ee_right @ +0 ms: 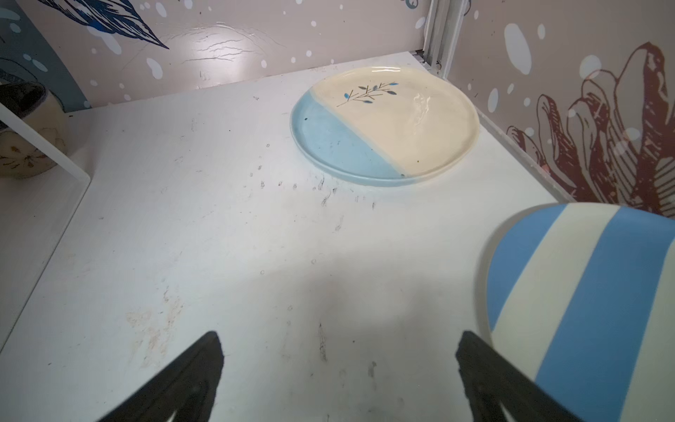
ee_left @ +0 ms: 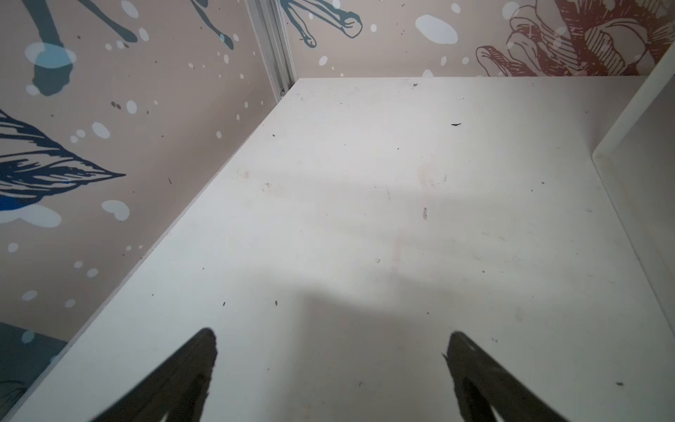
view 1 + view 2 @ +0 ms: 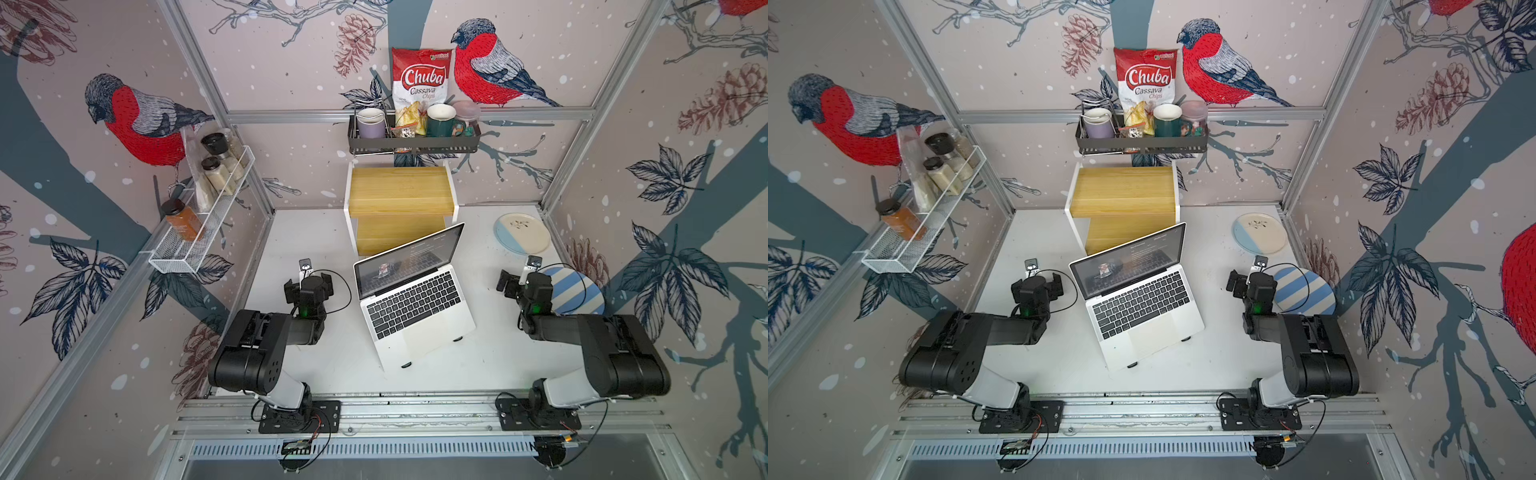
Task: Close the laptop lid and set it aside
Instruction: Close the lid of the laptop.
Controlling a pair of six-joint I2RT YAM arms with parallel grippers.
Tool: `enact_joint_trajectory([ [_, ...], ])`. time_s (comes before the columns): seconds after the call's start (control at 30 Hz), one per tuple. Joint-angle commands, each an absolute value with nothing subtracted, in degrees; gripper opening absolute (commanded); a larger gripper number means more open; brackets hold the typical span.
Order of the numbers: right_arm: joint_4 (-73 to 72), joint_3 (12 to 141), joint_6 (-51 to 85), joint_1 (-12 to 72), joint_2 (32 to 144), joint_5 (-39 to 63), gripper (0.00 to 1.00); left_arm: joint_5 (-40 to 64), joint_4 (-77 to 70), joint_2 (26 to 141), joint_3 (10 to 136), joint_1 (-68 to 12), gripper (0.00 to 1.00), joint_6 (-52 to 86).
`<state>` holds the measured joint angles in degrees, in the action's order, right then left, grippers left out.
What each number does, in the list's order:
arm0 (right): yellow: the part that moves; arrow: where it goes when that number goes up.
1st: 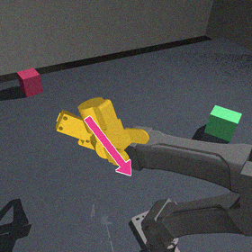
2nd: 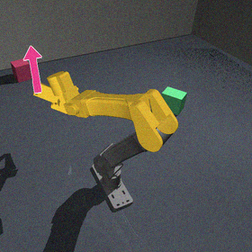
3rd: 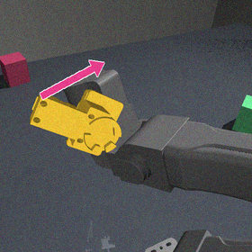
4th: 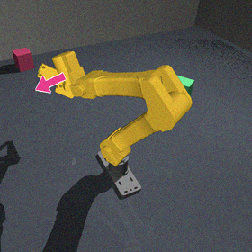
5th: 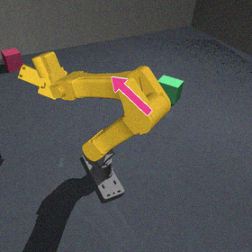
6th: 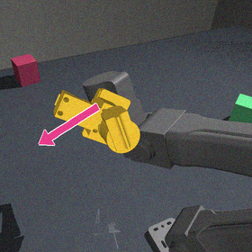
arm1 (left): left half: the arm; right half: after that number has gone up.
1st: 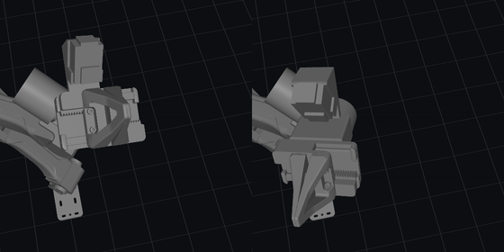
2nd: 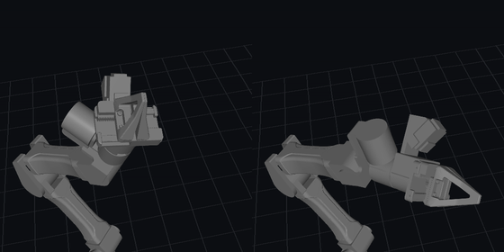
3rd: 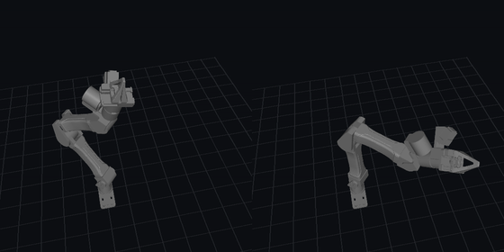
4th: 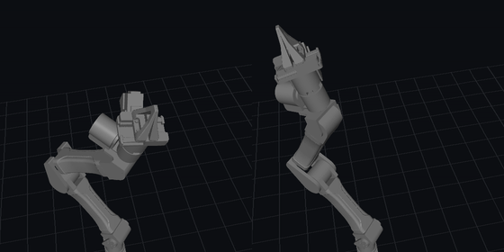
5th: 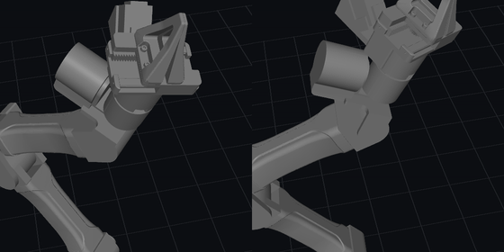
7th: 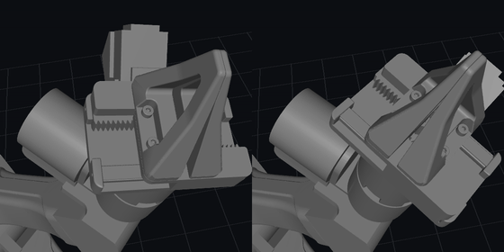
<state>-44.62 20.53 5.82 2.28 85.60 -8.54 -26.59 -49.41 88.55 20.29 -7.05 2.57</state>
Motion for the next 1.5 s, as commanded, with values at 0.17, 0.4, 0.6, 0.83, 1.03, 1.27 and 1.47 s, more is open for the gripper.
enact_joint_trajectory([
  [0.17,-50.2,21.1,4.2,2.2,86.3,-7.6,1.0,-24.0,-54.8,89.2,20.8,-6.7,0.97,-1.6],
  [0.4,-50.1,21.1,4.3,2.1,86.2,-7.5,1.0,-23.9,-54.5,89.2,21.0,-6.7,0.97,-1.5],
  [0.6,-39.9,22.5,-0.3,9.3,76.1,-16.6,1.0,-36.5,-69.8,87.0,12.8,-11.9,0.97,-4.6],
  [0.83,-9.2,29.6,22.4,10.0,57.8,-19.3,1.0,-51.1,-48.6,56.7,9.9,-23.9,0.98,0.1],
  [1.03,14.0,35.4,32.4,-1.4,51.5,-5.3,1.0,-43.1,-1.3,37.6,23.9,-18.4,0.98,21.4],
  [1.27,18.3,35.1,40.2,-10.6,43.8,2.8,1.0,-25.5,-9.0,24.0,17.5,-17.5,0.98,30.2],
  [1.47,28.0,43.7,33.3,-11.2,46.2,13.5,1.0,-9.9,8.1,27.0,33.5,-17.5,0.97,29.3],
])
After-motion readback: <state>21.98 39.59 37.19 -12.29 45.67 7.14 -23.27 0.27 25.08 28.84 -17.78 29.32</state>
